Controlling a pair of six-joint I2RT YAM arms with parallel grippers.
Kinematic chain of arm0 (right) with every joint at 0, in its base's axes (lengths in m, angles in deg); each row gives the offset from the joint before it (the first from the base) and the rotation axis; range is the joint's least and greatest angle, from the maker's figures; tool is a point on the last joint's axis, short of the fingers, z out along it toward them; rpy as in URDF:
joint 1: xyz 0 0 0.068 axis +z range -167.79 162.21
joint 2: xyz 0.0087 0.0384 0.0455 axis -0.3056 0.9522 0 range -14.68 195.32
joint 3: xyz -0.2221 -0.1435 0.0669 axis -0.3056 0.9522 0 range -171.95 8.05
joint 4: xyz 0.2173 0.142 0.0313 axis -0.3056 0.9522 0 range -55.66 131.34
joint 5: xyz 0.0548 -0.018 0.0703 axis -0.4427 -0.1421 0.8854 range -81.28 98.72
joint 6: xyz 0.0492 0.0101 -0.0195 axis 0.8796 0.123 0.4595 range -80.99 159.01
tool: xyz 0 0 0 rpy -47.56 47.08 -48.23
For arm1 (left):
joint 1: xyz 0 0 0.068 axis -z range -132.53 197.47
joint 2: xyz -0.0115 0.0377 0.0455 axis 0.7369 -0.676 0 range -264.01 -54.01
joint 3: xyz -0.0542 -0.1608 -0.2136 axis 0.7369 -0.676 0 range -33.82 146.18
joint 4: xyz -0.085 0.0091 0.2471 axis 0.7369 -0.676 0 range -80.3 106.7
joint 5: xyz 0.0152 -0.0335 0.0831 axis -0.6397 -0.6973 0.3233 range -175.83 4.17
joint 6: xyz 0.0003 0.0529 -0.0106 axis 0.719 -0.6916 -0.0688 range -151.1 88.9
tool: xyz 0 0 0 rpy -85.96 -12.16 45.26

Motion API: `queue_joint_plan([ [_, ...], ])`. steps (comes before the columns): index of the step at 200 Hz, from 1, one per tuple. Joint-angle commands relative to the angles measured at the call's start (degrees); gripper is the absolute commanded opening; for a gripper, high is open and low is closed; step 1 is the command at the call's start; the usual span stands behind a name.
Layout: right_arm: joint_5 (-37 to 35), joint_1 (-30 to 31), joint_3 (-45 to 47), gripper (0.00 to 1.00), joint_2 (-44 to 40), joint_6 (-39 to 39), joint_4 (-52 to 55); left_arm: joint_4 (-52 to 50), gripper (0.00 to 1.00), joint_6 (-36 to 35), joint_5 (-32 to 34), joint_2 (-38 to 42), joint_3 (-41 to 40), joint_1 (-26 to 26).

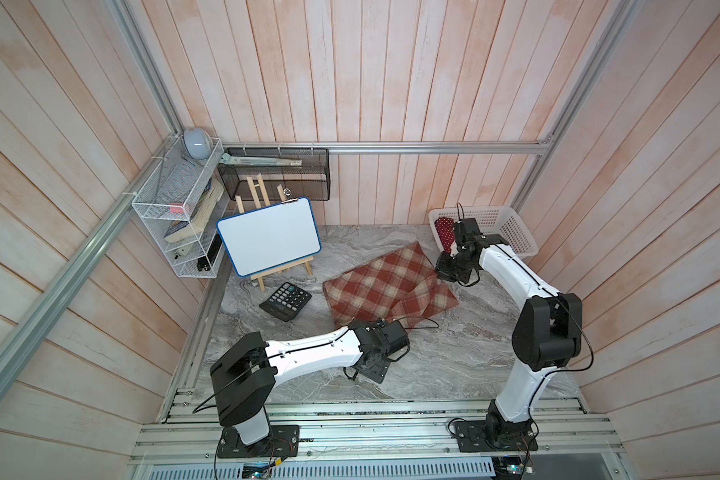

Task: Roll up the skirts
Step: Fold the skirt at the center of the board.

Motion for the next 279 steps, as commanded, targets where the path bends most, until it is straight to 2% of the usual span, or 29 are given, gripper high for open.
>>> queue_joint_plan([
  [1,0.4,-0.4,0.7,0.0,-2.2,-0.1,-0.7,2.6,0.87,-3.5,1.4,-2.1,1.0,0.0],
  [21,0.5,-0.6,0.4,0.0,-2.2,0.0,-0.5,4.0,0.81,-4.6,0.4,-3.9,1.9,0.0],
  [60,0.6,-0.8,-0.2,0.0,-1.8,0.0,0.0,5.4,0.79,-6.6,-0.1,-7.1,3.3,0.0],
  [88,0.8,-1.1,-0.7,0.0,-1.5,0.1,0.2,5.7,0.66,-6.2,-2.4,-7.1,2.2,0.2],
  [110,0.9,-1.2,-0.6,0.0,-1.3,0.0,0.3,6.6,0.5,-5.8,-4.0,-6.6,0.4,0.4],
  [118,0.9,-1.2,-0.7,0.0,-1.3,-0.1,0.4,6.7,0.48,-5.6,-4.2,-6.6,0.1,0.4],
  [145,1.0,-1.2,0.0,0.0,-1.8,0.1,0.0,6.7,0.48,-5.8,-4.0,-7.5,0.0,0.5],
  [169,1.1,-1.2,0.7,0.0,-2.2,0.2,-0.2,6.9,0.55,-5.7,-4.0,-7.7,-0.3,0.5],
  [234,1.2,-1.4,1.1,0.0,-2.9,0.1,-0.1,8.1,0.53,-7.4,-3.2,-10.7,-0.3,0.5],
  [256,1.2,-1.5,1.2,0.0,-3.3,0.2,0.0,8.2,0.42,-7.1,-3.1,-11.1,-0.6,0.3],
  [266,1.2,-1.5,1.5,0.0,-3.6,0.2,0.1,8.3,0.32,-6.9,-2.9,-10.8,-0.8,0.1],
  [279,1.1,-1.6,1.6,0.0,-3.9,0.1,0.1,8.3,0.23,-6.3,-2.5,-10.6,-1.3,-0.3],
])
